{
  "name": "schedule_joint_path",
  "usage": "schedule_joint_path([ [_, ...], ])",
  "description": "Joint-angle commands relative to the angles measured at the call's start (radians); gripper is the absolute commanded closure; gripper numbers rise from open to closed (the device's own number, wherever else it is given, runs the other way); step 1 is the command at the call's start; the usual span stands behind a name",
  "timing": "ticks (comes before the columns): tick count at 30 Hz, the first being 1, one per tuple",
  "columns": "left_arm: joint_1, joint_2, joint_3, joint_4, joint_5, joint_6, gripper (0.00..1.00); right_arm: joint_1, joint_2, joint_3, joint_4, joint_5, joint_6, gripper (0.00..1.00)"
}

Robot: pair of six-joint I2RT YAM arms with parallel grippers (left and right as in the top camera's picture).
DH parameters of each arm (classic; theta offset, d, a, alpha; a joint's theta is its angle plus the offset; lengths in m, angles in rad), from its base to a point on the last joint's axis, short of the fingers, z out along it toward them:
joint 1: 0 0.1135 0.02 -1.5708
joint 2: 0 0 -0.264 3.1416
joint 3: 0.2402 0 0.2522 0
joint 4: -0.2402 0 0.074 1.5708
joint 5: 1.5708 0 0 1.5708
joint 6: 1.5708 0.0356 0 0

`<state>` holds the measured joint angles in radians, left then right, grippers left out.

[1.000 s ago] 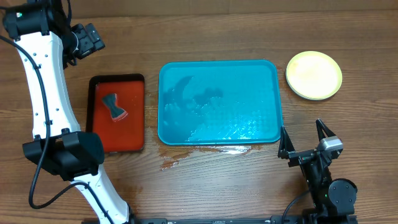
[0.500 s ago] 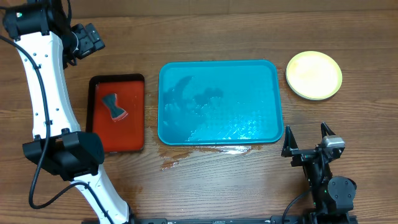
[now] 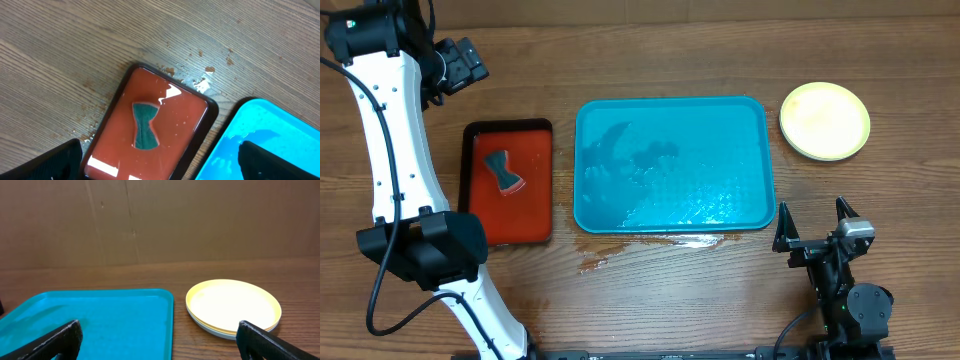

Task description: Clean dirty plates on tray and stack at the side

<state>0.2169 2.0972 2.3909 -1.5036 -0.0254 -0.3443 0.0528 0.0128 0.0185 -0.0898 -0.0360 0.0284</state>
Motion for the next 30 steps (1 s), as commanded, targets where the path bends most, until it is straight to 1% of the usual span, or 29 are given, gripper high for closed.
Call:
schedule_joint_path([
  [1, -0.002, 0.008, 0.000, -0.002, 0.008, 0.000, 0.00, -0.003, -0.010, -0.010, 0.006, 0.013, -0.002, 0.00],
  [12, -0.002, 0.008, 0.000, -0.008, 0.007, 0.002, 0.00, -0.003, -0.010, -0.010, 0.006, 0.013, -0.002, 0.00],
  [16, -0.001, 0.008, 0.000, -0.033, -0.017, 0.031, 0.00, -0.003, -0.010, -0.010, 0.006, 0.013, -0.002, 0.00],
  [24, -0.010, -0.045, -0.008, -0.027, -0.021, 0.008, 0.00, -0.003, -0.010, -0.010, 0.006, 0.013, -0.002, 0.00],
  [27, -0.029, -0.132, -0.086, 0.016, -0.022, 0.008, 0.00, -0.003, -0.010, -0.010, 0.006, 0.013, -0.002, 0.00],
  [30, -0.048, -0.263, -0.252, 0.124, -0.029, 0.009, 0.00, -0.003, -0.010, -0.010, 0.006, 0.013, -0.002, 0.00],
])
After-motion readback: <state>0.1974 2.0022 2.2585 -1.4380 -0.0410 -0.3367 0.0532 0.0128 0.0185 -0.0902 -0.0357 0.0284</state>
